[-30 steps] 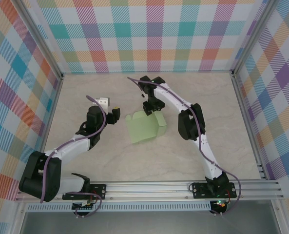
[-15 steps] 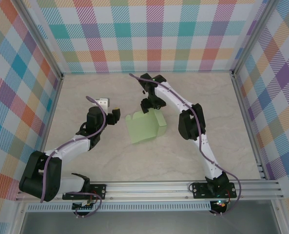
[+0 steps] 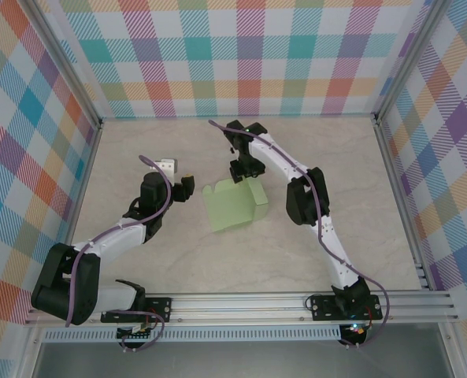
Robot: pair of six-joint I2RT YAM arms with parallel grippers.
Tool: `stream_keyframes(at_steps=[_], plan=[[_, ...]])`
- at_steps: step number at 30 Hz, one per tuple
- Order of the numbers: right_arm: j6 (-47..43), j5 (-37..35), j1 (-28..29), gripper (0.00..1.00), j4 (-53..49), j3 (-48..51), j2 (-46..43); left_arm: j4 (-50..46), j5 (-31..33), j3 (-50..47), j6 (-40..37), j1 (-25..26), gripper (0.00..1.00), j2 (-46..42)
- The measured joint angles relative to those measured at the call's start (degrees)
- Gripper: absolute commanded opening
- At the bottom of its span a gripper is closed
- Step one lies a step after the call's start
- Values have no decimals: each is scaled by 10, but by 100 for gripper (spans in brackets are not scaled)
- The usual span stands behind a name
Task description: Fold the paper box
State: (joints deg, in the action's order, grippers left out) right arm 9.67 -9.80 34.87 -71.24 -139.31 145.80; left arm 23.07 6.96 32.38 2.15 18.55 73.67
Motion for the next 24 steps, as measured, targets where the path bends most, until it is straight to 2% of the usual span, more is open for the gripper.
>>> stream_keyframes(at_steps=[11,16,24], plan=[[-16,-1,0,42,0,0,0,0,0,0,0,0,73,7],[-27,-3,0,34,-2,0,0,0,0,0,0,0,73,9],[-40,-7,1,32,-3,0,0,0,0,0,0,0,73,9]])
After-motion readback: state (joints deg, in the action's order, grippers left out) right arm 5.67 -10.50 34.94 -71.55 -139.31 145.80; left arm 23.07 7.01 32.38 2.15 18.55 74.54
